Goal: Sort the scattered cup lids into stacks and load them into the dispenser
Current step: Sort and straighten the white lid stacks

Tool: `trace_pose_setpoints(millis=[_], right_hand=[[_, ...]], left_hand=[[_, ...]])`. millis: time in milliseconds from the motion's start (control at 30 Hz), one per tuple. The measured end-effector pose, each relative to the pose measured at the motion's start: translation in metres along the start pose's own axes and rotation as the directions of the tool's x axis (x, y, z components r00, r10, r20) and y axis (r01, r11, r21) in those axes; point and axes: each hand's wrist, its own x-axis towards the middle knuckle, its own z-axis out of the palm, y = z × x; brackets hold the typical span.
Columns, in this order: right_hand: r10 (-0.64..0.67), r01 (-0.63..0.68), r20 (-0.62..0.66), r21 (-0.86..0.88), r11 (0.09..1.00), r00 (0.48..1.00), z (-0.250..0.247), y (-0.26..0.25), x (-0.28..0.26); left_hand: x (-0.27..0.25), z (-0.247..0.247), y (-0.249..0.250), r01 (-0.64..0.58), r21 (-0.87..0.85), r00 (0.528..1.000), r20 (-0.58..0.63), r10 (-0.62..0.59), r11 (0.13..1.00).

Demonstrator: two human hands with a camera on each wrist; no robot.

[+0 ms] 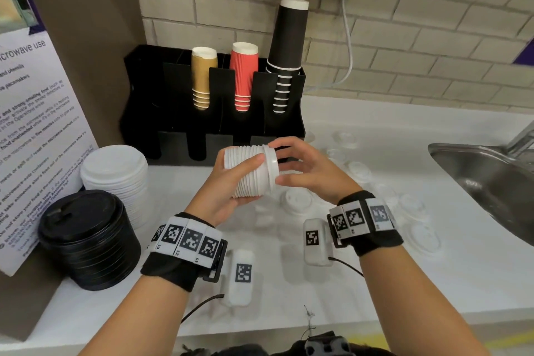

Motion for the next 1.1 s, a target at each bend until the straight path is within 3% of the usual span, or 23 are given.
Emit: trace_pose_setpoints(millis=[433,600,800,867,933,967,1033,1067,1100], right_hand=[[-0.062,0.056,-0.106,-0.058,0.997,0.992,0.01,0.006,0.002],[-0.105,0.089,-0.144,-0.111,0.99,0.984,0.011,0.007,0.006],[-0.102,0.065,-0.178,-0.198,0.978,0.979,0.012,0.0,0.012],[-0.094,0.072,-0.203,-0.116,0.991,0.975,0.007,0.001,0.014],[0.01,-0.045,-0.261,-0.131,0.99,0.965,-0.002,0.006,0.018],[0.091,-0.162,-0.25,-0.283,0.945,0.964,-0.008,0.012,0.021],[0.348,-0.349,-0.149,-0.69,0.634,0.926,-0.015,0.028,0.026],[0.463,-0.357,-0.116,-0.803,0.477,0.879,-0.016,0.036,0.028],[0.539,-0.351,-0.098,-0.851,0.39,0.837,-0.015,0.041,0.03]], left_hand=[[0.003,0.007,0.0,-0.024,-0.038,0.999,-0.033,0.022,0.999],[0.005,0.004,0.004,-0.023,0.069,1.0,-0.014,0.024,0.997],[0.007,-0.003,0.005,-0.08,0.079,0.99,-0.107,0.088,0.994],[0.009,-0.005,0.003,-0.062,0.049,0.986,-0.152,0.069,0.997],[0.011,-0.008,0.002,-0.04,0.002,0.98,-0.196,0.04,0.999],[0.012,-0.01,0.002,-0.032,-0.02,0.979,-0.203,0.027,0.999],[0.013,-0.011,0.003,-0.028,-0.037,0.982,-0.19,0.021,0.999],[0.013,-0.011,0.003,-0.03,-0.037,0.983,-0.182,0.023,0.999],[0.013,-0.01,0.003,-0.032,-0.036,0.984,-0.176,0.025,0.999]])
